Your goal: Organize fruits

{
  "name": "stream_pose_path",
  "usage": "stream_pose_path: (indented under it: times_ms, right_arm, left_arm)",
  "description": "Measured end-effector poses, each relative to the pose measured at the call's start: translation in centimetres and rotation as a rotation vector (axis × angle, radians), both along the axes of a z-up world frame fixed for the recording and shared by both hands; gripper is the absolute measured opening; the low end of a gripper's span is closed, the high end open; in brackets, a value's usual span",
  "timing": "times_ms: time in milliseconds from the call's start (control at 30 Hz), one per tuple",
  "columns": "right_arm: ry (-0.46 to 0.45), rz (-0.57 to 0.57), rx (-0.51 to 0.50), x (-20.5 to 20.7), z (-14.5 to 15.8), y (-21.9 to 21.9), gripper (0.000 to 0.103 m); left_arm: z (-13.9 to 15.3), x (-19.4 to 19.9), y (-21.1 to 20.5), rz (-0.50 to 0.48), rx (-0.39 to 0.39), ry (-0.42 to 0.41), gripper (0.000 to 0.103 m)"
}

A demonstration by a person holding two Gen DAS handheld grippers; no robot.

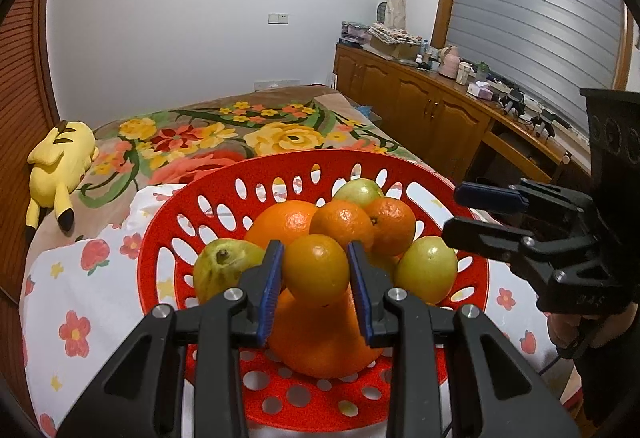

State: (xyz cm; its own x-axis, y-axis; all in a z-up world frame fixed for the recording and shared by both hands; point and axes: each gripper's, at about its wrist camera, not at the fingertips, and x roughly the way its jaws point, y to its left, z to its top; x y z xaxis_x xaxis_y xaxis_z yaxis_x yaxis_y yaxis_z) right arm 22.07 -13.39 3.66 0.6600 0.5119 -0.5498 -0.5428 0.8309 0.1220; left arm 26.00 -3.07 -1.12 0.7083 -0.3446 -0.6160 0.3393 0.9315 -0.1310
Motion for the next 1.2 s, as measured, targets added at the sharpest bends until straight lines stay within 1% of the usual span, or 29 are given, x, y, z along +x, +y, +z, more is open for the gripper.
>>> stream_pose_path:
  times_ms: [100, 233, 267, 367, 500, 600, 667, 700, 833, 933, 1000, 1067, 1133, 1200]
  right_arm:
    - [0.005, -0.004, 0.006, -0.2, -0.2, -0.2, 0.053]
    - [0.01, -0.01, 0.01, -0.6, -0.5, -0.2, 0.053]
    - [0.01, -0.013, 0.011, -0.7, -0.5, -0.3, 0.054]
    - [0.008, -0.029, 0.014, -1.2, -0.5, -0.4, 0.056]
    - [0.006, -0.05, 0.021, -2.1, -0.6, -0.4, 0.059]
    - [-0.003, -0.072, 0.026, -3.2, -0.6, -0.6, 0.061]
    - [-0.01, -0.087, 0.024, -3.7, -0.6, -0.6, 0.066]
    - [-0.014, -0.093, 0.023, -4.0, -0.6, -0.6, 0.066]
    - [-0.036, -0.118, 0.027, -5.3, -0.4, -0.8, 0.07]
    - [-0.064, -0.137, 0.019, -6.5, -0.1, -0.9, 0.074]
    - [-0.075, -0.147, 0.022, -7.1, 0.2, -1.0, 0.076]
    - [-0.088, -0.161, 0.033, -7.7, 0.5, -1.2, 0.078]
    - [-0.102, -0.167, 0.036, -8.4, 0.8, -1.3, 0.081]
    - [-0.112, -0.169, 0.043, -8.9, 1.1, -1.4, 0.083]
  left_arm:
    - [0.0, 0.0, 0.0, 0.01, 0.002, -0.003, 0.034]
    - [0.0, -0.3, 0.2, 0.025, 0.01, -0.002, 0.041]
    - [0.1, -0.4, 0.2, 0.031, 0.015, -0.003, 0.044]
    - [0.1, -1.1, 0.1, 0.048, 0.03, -0.006, 0.049]
    - [0.3, -2.7, 0.4, 0.067, 0.034, -0.022, 0.054]
    - [0.5, -3.9, 0.6, 0.081, 0.038, -0.036, 0.055]
    - [0.8, -4.8, 0.7, 0.089, 0.041, -0.045, 0.057]
    - [0.8, -5.2, 0.8, 0.093, 0.043, -0.051, 0.058]
    - [1.4, -6.9, 1.0, 0.111, 0.039, -0.087, 0.067]
    - [1.9, -8.4, 1.0, 0.117, 0.043, -0.11, 0.069]
    - [2.2, -9.2, 1.0, 0.125, 0.045, -0.124, 0.075]
    - [2.6, -10.1, 1.1, 0.128, 0.034, -0.143, 0.091]
    - [3.0, -10.8, 1.1, 0.121, 0.02, -0.152, 0.094]
    - [3.7, -11.7, 1.1, 0.132, 0.022, -0.175, 0.096]
